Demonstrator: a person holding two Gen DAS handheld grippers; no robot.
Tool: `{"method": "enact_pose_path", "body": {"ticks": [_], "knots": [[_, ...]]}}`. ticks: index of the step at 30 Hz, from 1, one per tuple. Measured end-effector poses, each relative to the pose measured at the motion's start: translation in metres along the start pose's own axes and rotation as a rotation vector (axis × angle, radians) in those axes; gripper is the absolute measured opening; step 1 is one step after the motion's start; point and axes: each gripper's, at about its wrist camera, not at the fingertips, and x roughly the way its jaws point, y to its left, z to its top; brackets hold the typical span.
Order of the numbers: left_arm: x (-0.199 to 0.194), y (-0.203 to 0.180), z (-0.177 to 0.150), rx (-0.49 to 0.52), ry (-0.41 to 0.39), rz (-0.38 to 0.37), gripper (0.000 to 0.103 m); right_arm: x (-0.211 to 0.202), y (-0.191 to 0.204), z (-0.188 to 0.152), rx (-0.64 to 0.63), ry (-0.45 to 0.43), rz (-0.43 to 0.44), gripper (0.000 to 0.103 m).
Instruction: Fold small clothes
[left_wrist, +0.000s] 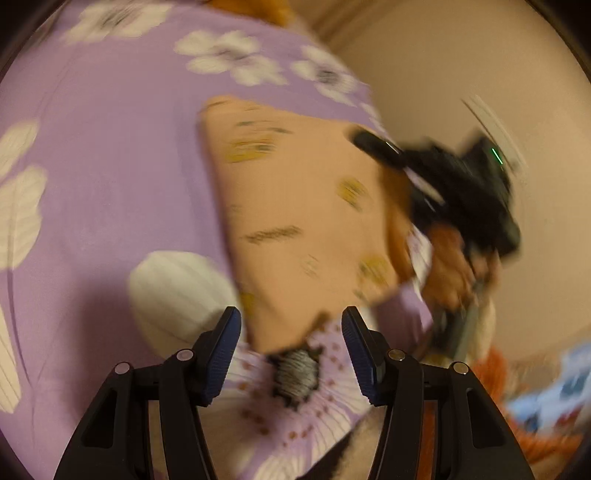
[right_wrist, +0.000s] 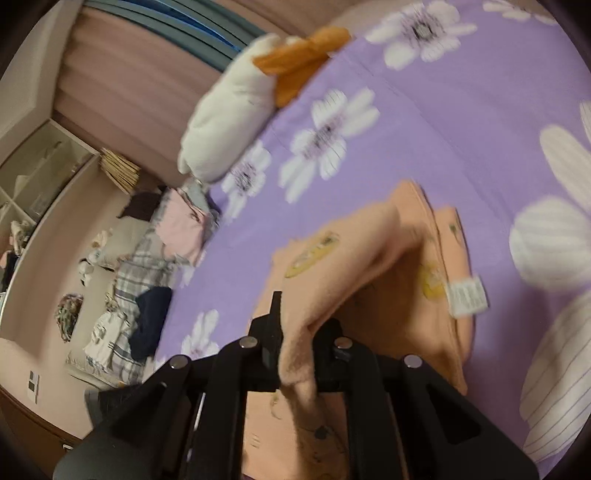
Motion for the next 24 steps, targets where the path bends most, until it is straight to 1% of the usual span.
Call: {"method": "enact_pose_path", "body": {"ticks": [2, 3, 4, 6, 9, 11, 12, 13, 14, 15, 16, 17, 18, 19, 20, 21, 22, 23, 24], "knots": [[0.003, -0.013, -0.006, 0.076, -0.016, 0.072, 0.055, -0.002, 0.001, 0.007, 0.005, -0.022, 0.029, 0.011], [0.011, -0.021, -0.010, 0.133, -0.006, 0.129, 0.055, -0.003, 0.001, 0.009, 0.010, -0.030, 0.029, 0.011], [0.016, -0.022, -0.012, 0.154, 0.012, 0.156, 0.055, -0.003, 0.000, 0.009, 0.017, -0.032, 0.025, 0.011], [0.031, -0.020, -0.015, 0.149, 0.062, 0.186, 0.055, -0.004, -0.004, 0.009, 0.040, -0.025, 0.021, 0.011], [0.034, -0.014, -0.013, 0.116, 0.041, 0.172, 0.055, -0.014, -0.002, 0.006, 0.004, -0.035, -0.004, 0.012], [0.033, -0.009, -0.009, 0.086, 0.047, 0.152, 0.055, -0.022, -0.001, 0.005, -0.040, -0.075, -0.043, 0.012], [0.032, -0.005, -0.008, 0.061, 0.046, 0.132, 0.055, -0.023, -0.003, 0.005, -0.066, -0.087, -0.060, 0.016], [0.032, -0.002, -0.007, 0.046, 0.047, 0.121, 0.055, -0.020, -0.009, 0.005, -0.071, -0.084, -0.093, 0.017], [0.031, 0.000, -0.005, 0.035, 0.047, 0.112, 0.055, -0.013, -0.022, 0.007, -0.027, -0.048, -0.146, 0.022], [0.030, 0.003, -0.005, 0.024, 0.047, 0.100, 0.055, -0.006, -0.042, 0.007, 0.071, 0.001, -0.190, 0.026], [0.030, 0.004, -0.005, 0.018, 0.047, 0.094, 0.055, -0.001, -0.061, 0.005, 0.177, 0.030, -0.185, 0.023], [0.029, 0.006, -0.005, 0.014, 0.045, 0.089, 0.055, 0.001, -0.081, 0.001, 0.296, 0.041, -0.118, 0.023], [0.028, 0.007, -0.005, 0.013, 0.045, 0.086, 0.055, -0.002, -0.095, -0.001, 0.406, 0.029, -0.040, 0.023], [0.027, 0.008, -0.005, 0.016, 0.044, 0.085, 0.055, -0.005, -0.102, 0.000, 0.456, 0.020, -0.002, 0.023], [0.027, 0.007, -0.004, 0.018, 0.042, 0.085, 0.055, -0.009, -0.104, 0.003, 0.476, 0.012, 0.002, 0.023], [0.026, 0.007, -0.007, 0.024, 0.040, 0.086, 0.055, -0.013, -0.101, 0.005, 0.463, -0.001, -0.021, 0.025], [0.025, 0.006, -0.009, 0.029, 0.038, 0.088, 0.055, -0.021, -0.094, 0.009, 0.421, -0.036, -0.060, 0.027], [0.025, 0.004, -0.010, 0.034, 0.037, 0.091, 0.055, -0.028, -0.083, 0.012, 0.355, -0.075, -0.114, 0.023], [0.025, 0.003, -0.010, 0.039, 0.035, 0.098, 0.055, -0.034, -0.072, 0.013, 0.285, -0.110, -0.157, 0.015]]}}
